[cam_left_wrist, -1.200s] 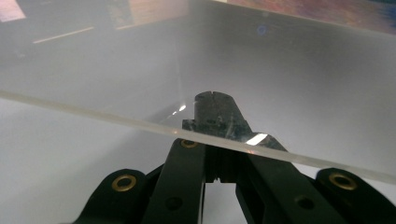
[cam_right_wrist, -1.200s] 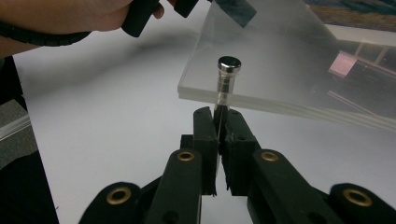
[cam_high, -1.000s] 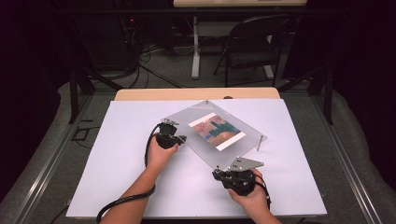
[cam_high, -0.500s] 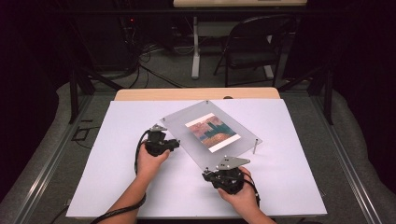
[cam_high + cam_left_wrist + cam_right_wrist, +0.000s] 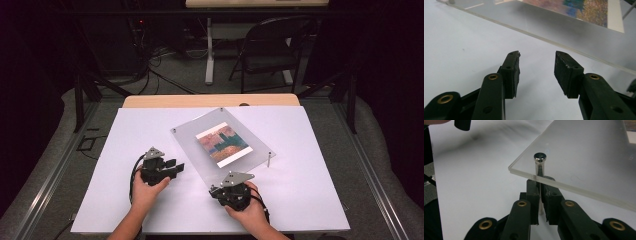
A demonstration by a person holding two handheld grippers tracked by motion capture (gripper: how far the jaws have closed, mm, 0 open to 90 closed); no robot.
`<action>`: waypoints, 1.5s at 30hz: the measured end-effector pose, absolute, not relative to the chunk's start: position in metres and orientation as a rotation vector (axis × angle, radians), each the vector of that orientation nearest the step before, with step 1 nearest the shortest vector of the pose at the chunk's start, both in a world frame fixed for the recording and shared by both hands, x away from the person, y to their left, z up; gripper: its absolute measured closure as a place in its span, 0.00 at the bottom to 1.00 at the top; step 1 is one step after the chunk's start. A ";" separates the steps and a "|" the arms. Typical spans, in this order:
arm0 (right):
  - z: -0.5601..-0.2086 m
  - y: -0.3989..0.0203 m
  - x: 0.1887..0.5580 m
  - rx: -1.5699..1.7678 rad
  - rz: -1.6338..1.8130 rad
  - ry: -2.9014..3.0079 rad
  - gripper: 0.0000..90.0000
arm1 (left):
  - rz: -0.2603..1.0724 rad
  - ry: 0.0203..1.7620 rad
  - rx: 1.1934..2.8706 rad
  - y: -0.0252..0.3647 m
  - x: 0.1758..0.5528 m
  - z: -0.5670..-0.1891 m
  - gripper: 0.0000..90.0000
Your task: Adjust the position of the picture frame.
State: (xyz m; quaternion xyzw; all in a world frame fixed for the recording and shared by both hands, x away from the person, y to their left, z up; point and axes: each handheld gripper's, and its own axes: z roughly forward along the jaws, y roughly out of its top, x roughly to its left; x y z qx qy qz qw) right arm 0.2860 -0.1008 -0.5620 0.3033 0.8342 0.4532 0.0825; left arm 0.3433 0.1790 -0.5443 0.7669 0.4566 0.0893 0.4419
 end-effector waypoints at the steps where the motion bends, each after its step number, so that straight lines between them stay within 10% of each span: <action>1: -0.562 -0.102 0.286 0.909 1.365 2.492 0.91 | 0.217 1.124 1.909 0.178 0.340 -0.544 0.61; 11: -0.552 -0.132 0.274 0.904 1.371 2.489 0.62 | 0.219 1.039 1.965 0.162 0.316 -0.544 0.59; 45: -0.533 -0.231 0.284 1.120 1.241 2.176 0.57 | 0.091 0.865 1.997 0.124 0.278 -0.546 0.54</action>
